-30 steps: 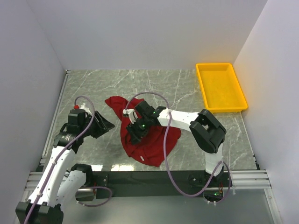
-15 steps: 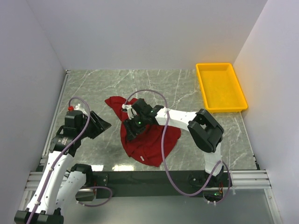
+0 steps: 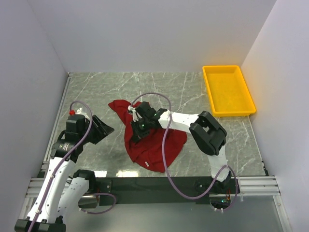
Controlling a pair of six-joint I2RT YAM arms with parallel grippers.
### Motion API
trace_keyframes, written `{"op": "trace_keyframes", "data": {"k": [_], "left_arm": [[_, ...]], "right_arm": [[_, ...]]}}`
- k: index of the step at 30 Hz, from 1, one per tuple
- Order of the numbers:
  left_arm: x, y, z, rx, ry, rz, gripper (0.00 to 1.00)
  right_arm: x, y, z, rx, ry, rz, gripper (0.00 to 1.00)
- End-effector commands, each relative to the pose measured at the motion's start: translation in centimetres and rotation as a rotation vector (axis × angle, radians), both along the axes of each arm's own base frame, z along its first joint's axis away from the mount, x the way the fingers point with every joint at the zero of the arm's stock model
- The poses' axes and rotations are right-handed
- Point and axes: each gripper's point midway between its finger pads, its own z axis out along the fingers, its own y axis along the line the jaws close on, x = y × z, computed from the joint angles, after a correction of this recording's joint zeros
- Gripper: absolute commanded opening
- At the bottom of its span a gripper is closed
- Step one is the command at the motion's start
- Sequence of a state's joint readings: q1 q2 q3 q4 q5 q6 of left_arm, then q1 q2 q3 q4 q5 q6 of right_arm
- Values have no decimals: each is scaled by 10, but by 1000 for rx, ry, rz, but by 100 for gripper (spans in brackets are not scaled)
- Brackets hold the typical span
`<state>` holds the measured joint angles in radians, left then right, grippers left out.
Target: Fold and stack the t-shirts
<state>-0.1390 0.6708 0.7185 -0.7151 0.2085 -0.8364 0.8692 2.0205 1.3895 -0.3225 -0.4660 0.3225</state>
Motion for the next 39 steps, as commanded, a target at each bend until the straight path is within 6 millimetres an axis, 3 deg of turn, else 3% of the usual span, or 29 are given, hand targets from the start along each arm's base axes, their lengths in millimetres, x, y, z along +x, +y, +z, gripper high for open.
{"op": "trace_keyframes", "data": {"k": [1, 3, 4, 7, 9, 11, 12, 17, 21, 22, 24, 25, 27, 29, 30, 31, 32, 34, 35, 37, 38, 39], "left_arm": [[5, 3, 20, -5, -59, 27, 55], [6, 3, 18, -5, -58, 29, 55], [7, 3, 20, -11, -69, 32, 55], [12, 0, 16, -27, -77, 27, 55], [16, -3, 13, -34, -75, 14, 55], [24, -6, 15, -39, -91, 5, 55], [26, -7, 11, -35, -81, -9, 55], [51, -11, 18, -1, -121, -56, 55], [82, -12, 18, 65, -134, -103, 55], [91, -13, 28, 78, -161, -111, 55], [108, -11, 22, 119, -160, -136, 55], [117, -12, 31, 128, -184, -149, 55], [133, -13, 22, 167, -176, -187, 55], [151, -19, 34, 181, -227, -231, 55], [162, -19, 22, 205, -210, -255, 55], [176, -21, 33, 215, -251, -264, 55], [187, -22, 21, 226, -233, -279, 54], [208, -23, 29, 255, -272, -297, 54], [221, -25, 17, 263, -258, -305, 54], [238, -33, 24, 261, -299, -352, 54], [247, -37, 5, 254, -262, -371, 56], [250, -43, 0, 244, -258, -406, 56]], "right_arm": [[26, -5, 46, 85, -99, -42, 3], [32, -27, 53, 68, -118, -39, 0], [32, -35, 69, 96, -173, 22, 0], [30, -69, 85, 103, -222, 115, 0], [22, -90, 81, 65, -232, 169, 0], [28, -110, 84, 45, -309, 188, 0], [25, -120, 74, 19, -307, 192, 0], [32, -156, 71, -17, -350, 185, 0], [34, -185, 68, -64, -376, 167, 0], [36, -190, 73, -71, -402, 161, 0], [39, -204, 76, -76, -405, 130, 0], [40, -208, 82, -61, -416, 115, 0], [43, -217, 87, -51, -420, 86, 0], [43, -219, 95, -35, -441, 75, 0], [43, -219, 97, -31, -445, 75, 0], [43, -219, 101, -25, -457, 73, 0], [42, -218, 104, -17, -460, 75, 0], [42, -220, 109, -21, -473, 68, 0], [41, -222, 110, -27, -475, 63, 0], [43, -228, 112, -48, -490, 38, 0], [45, -232, 113, -53, -498, 26, 0], [44, -235, 112, -58, -495, 18, 0]]}}
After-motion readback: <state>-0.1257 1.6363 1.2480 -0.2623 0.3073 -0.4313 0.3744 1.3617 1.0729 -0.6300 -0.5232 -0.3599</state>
